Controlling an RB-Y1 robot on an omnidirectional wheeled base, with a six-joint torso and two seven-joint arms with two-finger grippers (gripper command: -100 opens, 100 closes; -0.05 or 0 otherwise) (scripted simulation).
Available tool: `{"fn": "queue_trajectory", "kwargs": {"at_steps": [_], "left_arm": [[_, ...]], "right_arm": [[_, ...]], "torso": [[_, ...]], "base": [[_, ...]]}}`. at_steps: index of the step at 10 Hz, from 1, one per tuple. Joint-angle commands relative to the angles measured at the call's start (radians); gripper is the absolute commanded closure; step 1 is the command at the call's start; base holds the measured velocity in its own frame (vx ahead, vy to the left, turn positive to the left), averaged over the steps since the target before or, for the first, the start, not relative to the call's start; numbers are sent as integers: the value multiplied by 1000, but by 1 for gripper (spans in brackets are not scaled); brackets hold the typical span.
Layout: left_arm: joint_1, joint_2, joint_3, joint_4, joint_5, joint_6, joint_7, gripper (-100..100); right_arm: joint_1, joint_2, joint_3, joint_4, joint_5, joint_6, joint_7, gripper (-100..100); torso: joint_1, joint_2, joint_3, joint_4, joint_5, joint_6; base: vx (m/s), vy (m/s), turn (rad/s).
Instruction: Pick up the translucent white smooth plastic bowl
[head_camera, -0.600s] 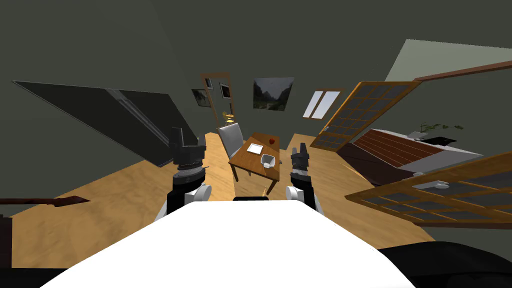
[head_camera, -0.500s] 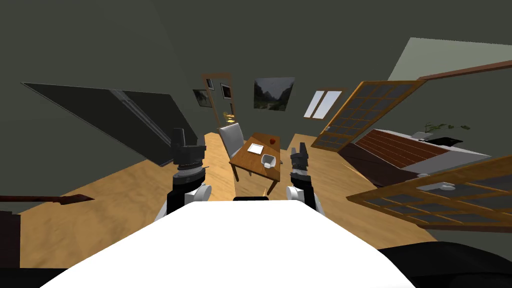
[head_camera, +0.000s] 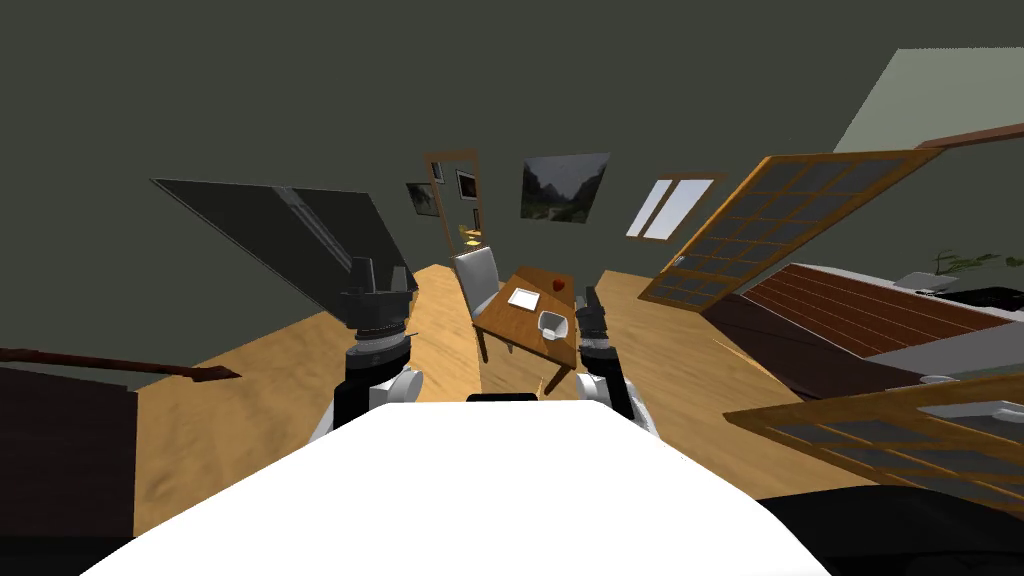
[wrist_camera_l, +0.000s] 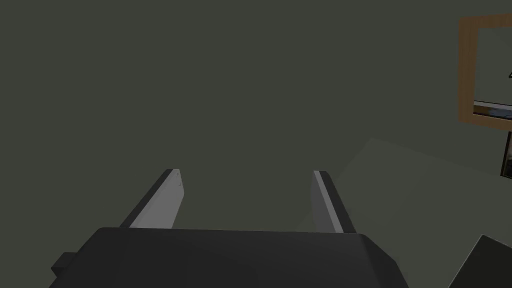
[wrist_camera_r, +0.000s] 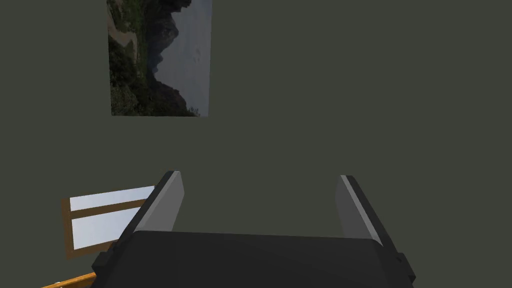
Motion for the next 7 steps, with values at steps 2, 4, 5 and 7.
{"fn": "queue_trajectory", "kwargs": {"at_steps": [2, 4, 5, 7], "left_arm": [[0, 0, 0, 0, 0, 0, 0, 0], [0, 0, 0, 0, 0, 0, 0, 0], [0, 0, 0, 0, 0, 0, 0, 0], [0, 0, 0, 0, 0, 0, 0, 0]], "right_arm": [[-19, -61, 15, 38, 14, -6, 18, -100], [-48, -126, 37, 90, 35, -10, 43, -100], [-64, -156, 48, 118, 46, -12, 57, -100], [-80, -200, 60, 147, 58, -14, 72, -100]], "torso": [[3, 0, 0, 0, 1, 0], [1, 1, 1, 0, 0, 0], [6, -1, 0, 0, 1, 0], [11, -1, -1, 0, 3, 0]], "base": [[17, 189, 148], [37, 221, 213], [71, 312, 345], [54, 259, 193]]}}
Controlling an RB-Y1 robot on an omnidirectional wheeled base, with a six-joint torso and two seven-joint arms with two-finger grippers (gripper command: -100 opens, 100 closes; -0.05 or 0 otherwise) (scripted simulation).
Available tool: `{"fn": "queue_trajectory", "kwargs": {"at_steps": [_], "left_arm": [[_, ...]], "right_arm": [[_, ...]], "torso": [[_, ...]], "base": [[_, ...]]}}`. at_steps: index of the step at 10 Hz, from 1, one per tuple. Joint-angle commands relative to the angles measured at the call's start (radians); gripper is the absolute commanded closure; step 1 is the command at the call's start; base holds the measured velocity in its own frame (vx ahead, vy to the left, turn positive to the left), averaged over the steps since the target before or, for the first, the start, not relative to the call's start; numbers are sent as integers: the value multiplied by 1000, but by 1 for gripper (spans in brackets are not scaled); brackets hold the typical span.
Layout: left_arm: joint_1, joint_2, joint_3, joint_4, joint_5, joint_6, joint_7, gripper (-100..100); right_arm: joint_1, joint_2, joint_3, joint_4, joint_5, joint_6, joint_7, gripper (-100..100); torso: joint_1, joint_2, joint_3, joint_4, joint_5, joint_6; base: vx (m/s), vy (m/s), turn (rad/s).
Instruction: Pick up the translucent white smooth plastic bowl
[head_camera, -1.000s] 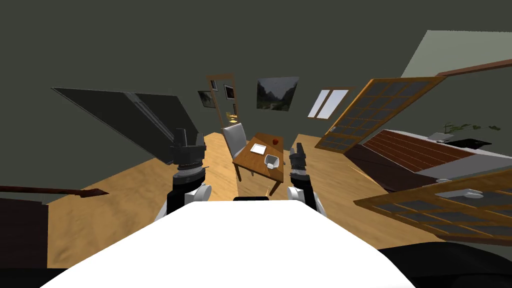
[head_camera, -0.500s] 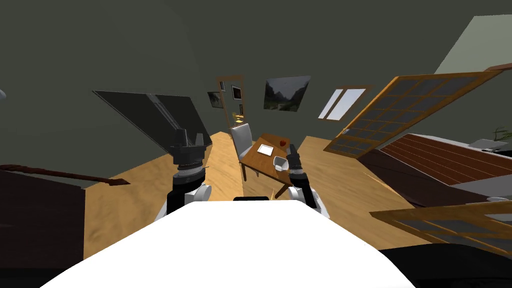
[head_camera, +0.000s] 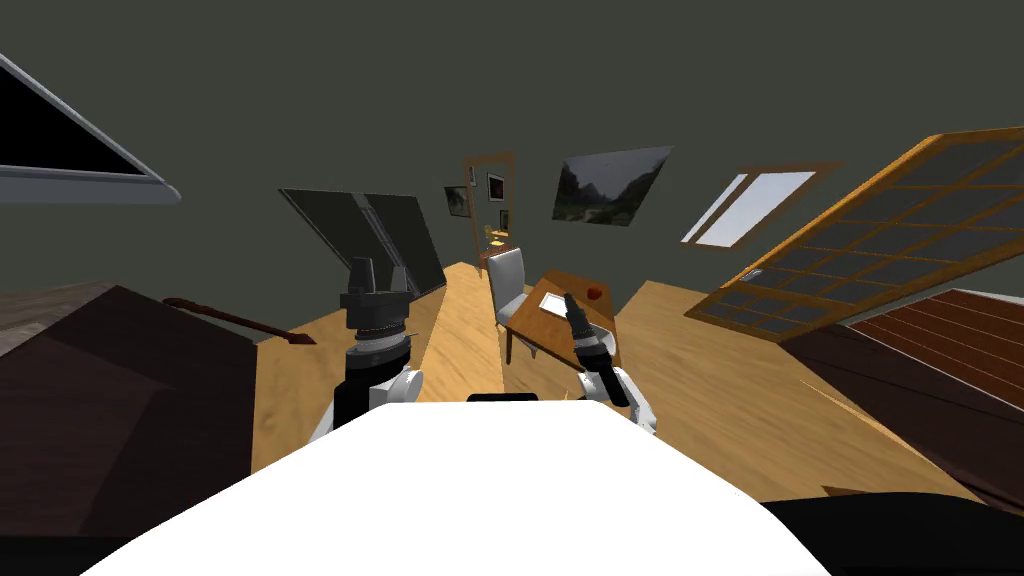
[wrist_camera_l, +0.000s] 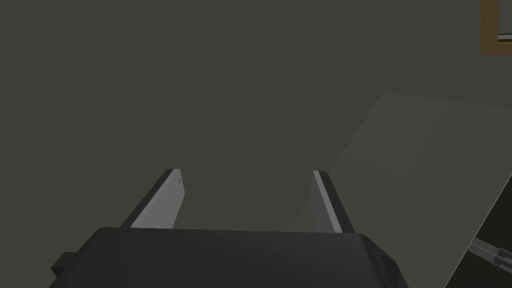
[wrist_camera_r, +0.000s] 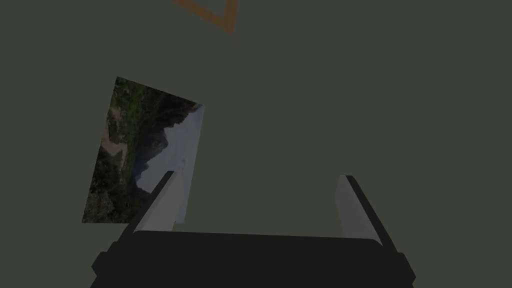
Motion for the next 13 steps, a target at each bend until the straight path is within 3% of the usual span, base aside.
{"fn": "queue_trajectory", "kwargs": {"at_steps": [1, 6, 7, 10, 13], "left_arm": [[0, 0, 0, 0, 0, 0, 0, 0], [0, 0, 0, 0, 0, 0, 0, 0], [0, 0, 0, 0, 0, 0, 0, 0], [0, 0, 0, 0, 0, 0, 0, 0], [0, 0, 0, 0, 0, 0, 0, 0]], "right_arm": [[-20, -44, 15, 34, 16, 1, 19, -100], [-95, -200, 81, 193, 90, -8, 101, -100], [-95, -208, 81, 196, 90, -8, 101, -100], [-123, -303, 118, 295, 140, -5, 152, -100], [-129, -343, 129, 348, 158, -2, 169, -100]], "torso": [[0, 0, 0, 0, 0, 0], [8, -1, -1, 0, 2, -1], [6, -3, -2, -1, 1, -1], [-1, 0, 0, 0, 0, 0], [-6, 4, 2, 1, -1, 0]], "base": [[65, 153, 159], [104, 299, 314], [124, 172, 61], [112, 180, 206], [65, 105, 59]]}}
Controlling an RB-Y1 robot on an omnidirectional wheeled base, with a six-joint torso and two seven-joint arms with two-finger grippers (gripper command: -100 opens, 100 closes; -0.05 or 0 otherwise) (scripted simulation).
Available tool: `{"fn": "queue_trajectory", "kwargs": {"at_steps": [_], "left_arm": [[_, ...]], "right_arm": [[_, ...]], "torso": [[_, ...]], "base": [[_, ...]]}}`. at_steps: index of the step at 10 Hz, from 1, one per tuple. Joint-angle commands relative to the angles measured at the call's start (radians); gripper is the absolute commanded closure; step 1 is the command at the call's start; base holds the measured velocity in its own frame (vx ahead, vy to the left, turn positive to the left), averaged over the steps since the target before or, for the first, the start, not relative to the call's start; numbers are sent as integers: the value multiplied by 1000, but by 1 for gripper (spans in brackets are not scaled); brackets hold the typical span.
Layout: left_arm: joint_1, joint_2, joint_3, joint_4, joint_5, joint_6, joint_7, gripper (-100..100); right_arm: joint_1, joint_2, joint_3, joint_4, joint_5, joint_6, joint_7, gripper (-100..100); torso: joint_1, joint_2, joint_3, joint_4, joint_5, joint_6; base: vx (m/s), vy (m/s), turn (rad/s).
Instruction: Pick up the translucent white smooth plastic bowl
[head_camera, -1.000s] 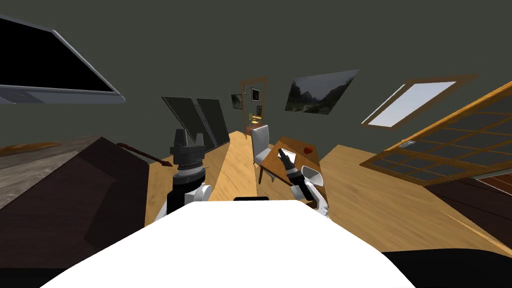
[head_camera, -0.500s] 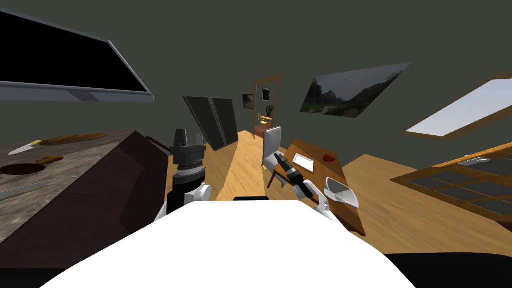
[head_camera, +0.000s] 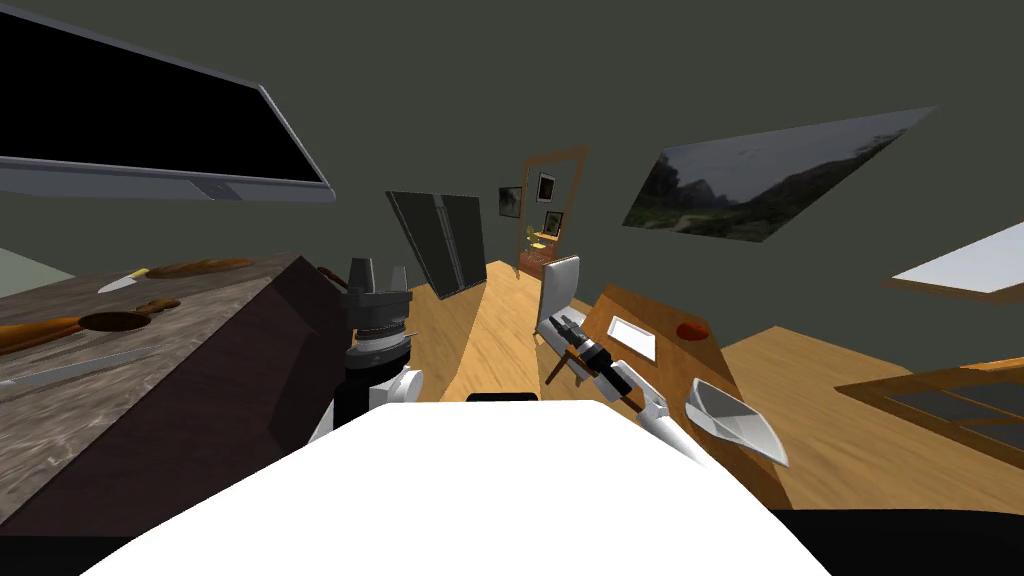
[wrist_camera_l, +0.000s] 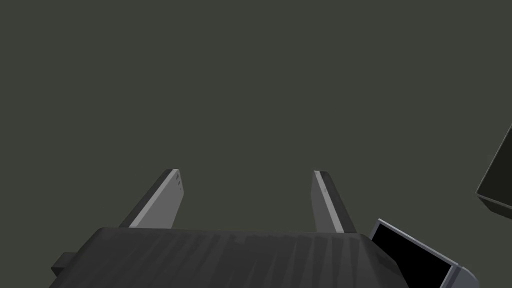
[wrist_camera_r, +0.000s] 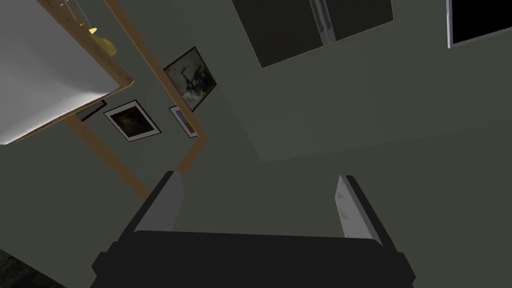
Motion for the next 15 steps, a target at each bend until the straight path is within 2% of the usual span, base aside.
{"fn": "queue_trajectory", "kwargs": {"at_steps": [1, 2, 3, 4, 5, 6, 7, 8, 10, 11, 13, 14, 15], "left_arm": [[0, 0, 0, 0, 0, 0, 0, 0], [0, 0, 0, 0, 0, 0, 0, 0], [0, 0, 0, 0, 0, 0, 0, 0], [0, 0, 0, 0, 0, 0, 0, 0], [0, 0, 0, 0, 0, 0, 0, 0], [0, 0, 0, 0, 0, 0, 0, 0], [0, 0, 0, 0, 0, 0, 0, 0], [0, 0, 0, 0, 0, 0, 0, 0], [0, 0, 0, 0, 0, 0, 0, 0], [0, 0, 0, 0, 0, 0, 0, 0], [0, 0, 0, 0, 0, 0, 0, 0], [0, 0, 0, 0, 0, 0, 0, 0], [0, 0, 0, 0, 0, 0, 0, 0]], "right_arm": [[-7, -38, 13, 50, 21, -1, 22, -100], [-7, -38, 13, 58, 21, -1, 22, -100], [-8, -74, 23, 93, 40, 4, 39, -100], [-8, -74, 23, 102, 40, 4, 39, -100], [-6, -109, 32, 139, 59, 10, 55, -100], [-6, -109, 32, 146, 59, 10, 55, -100], [-2, -145, 42, 171, 78, 16, 72, -100], [-2, -145, 42, 191, 78, 16, 72, -100], [14, -208, 62, 278, 117, 31, 104, -100], [14, -216, 62, 283, 117, 31, 104, -100], [37, -279, 83, 376, 156, 47, 136, -100], [51, -312, 92, 406, 176, 55, 151, -100], [51, -317, 92, 423, 176, 55, 151, -100]], "torso": [[0, 0, 0, 0, 0, 0], [-1, 0, 0, 0, 0, 0], [-2, 0, 0, 0, 0, 0], [-2, -1, 0, 0, -1, 0], [-3, 0, 0, 0, -1, 0], [-2, 0, 0, 0, -1, 0], [-3, 1, 1, 0, -1, 0], [-4, 1, 0, 0, -1, 0], [-5, 1, 1, 0, -1, 0], [-5, 0, 0, 0, -1, 1], [-7, 2, 1, 0, -1, 1], [-8, 2, 1, 0, -2, 1], [-9, 2, 1, 0, -2, 1]], "base": [[59, 68, 76], [56, 54, 48], [61, 49, 75], [53, 43, 28], [52, 52, 31], [43, 38, 16], [49, 29, 18], [40, 20, 6], [51, 16, -11], [44, 3, -22], [42, -19, -56], [45, -41, -99], [24, -33, -24]]}}
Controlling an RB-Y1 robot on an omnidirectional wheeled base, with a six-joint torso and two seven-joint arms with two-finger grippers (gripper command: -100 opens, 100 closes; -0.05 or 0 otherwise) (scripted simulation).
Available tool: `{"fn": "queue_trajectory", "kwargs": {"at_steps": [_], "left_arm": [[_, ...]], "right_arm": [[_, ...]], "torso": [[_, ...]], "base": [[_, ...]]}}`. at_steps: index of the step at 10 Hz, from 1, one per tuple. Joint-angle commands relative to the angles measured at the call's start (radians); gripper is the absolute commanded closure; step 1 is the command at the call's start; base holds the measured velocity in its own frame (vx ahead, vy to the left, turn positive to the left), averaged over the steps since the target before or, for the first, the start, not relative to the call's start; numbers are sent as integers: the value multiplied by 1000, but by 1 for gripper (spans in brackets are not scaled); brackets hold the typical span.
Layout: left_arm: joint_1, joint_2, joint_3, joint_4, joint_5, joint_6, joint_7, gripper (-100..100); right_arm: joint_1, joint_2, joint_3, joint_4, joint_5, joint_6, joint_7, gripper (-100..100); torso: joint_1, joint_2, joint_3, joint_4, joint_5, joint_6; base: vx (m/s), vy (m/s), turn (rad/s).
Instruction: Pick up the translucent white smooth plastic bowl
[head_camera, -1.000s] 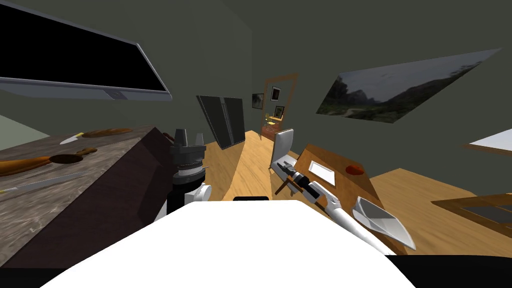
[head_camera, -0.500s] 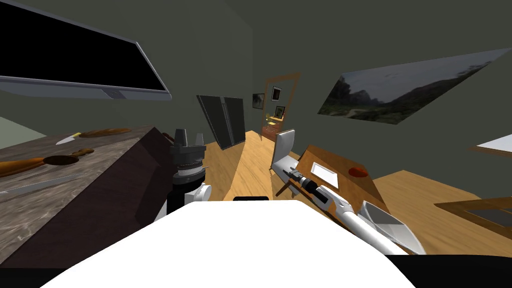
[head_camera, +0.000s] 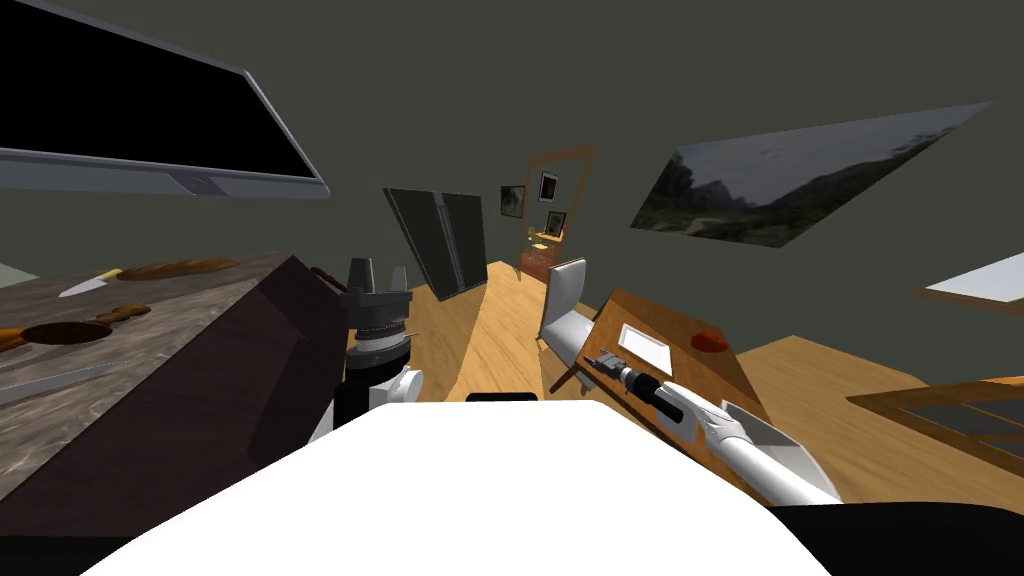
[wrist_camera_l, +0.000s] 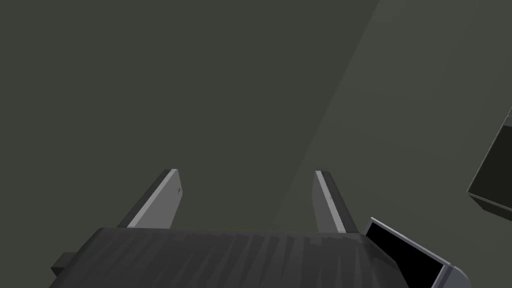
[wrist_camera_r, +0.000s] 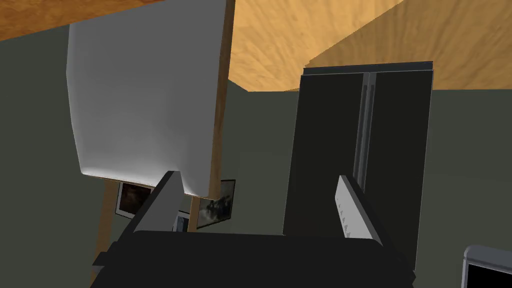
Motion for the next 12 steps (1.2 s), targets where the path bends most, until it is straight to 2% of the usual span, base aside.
{"fn": "queue_trajectory", "kwargs": {"at_steps": [1, 2, 3, 5, 6, 7, 9, 11, 12], "left_arm": [[0, 0, 0, 0, 0, 0, 0, 0], [0, 0, 0, 0, 0, 0, 0, 0], [0, 0, 0, 0, 0, 0, 0, 0], [0, 0, 0, 0, 0, 0, 0, 0], [0, 0, 0, 0, 0, 0, 0, 0], [0, 0, 0, 0, 0, 0, 0, 0], [0, 0, 0, 0, 0, 0, 0, 0], [0, 0, 0, 0, 0, 0, 0, 0], [0, 0, 0, 0, 0, 0, 0, 0]], "right_arm": [[19, -33, 10, 50, 24, 8, 24, -100], [19, -33, 10, 63, 24, 8, 24, -100], [33, -63, 18, 108, 42, 17, 38, -100], [33, -63, 18, 108, 42, 17, 38, -100], [48, -92, 27, 149, 60, 27, 51, -100], [48, -92, 27, 153, 60, 27, 51, -100], [77, -144, 42, 223, 93, 44, 76, -100], [77, -144, 42, 237, 93, 44, 76, -100], [92, -166, 50, 269, 108, 53, 88, -100]], "torso": [[0, 0, 0, 0, 0, 0], [-1, 0, 0, 0, 0, 1], [0, 1, 0, 0, 0, 0], [0, 1, 1, 0, 0, 0], [1, 1, 1, 0, 0, 0], [0, 1, 1, 0, 0, 0], [-1, 1, 1, 0, 0, 0], [-3, 1, 0, 0, -1, 0], [0, 1, 1, 0, 0, -1]], "base": [[23, -42, -67], [20, -34, -35], [22, -37, -65], [10, -31, -22], [19, -30, -51], [18, -32, -58], [29, -80, -114], [20, -53, 2], [14, -38, -72]]}}
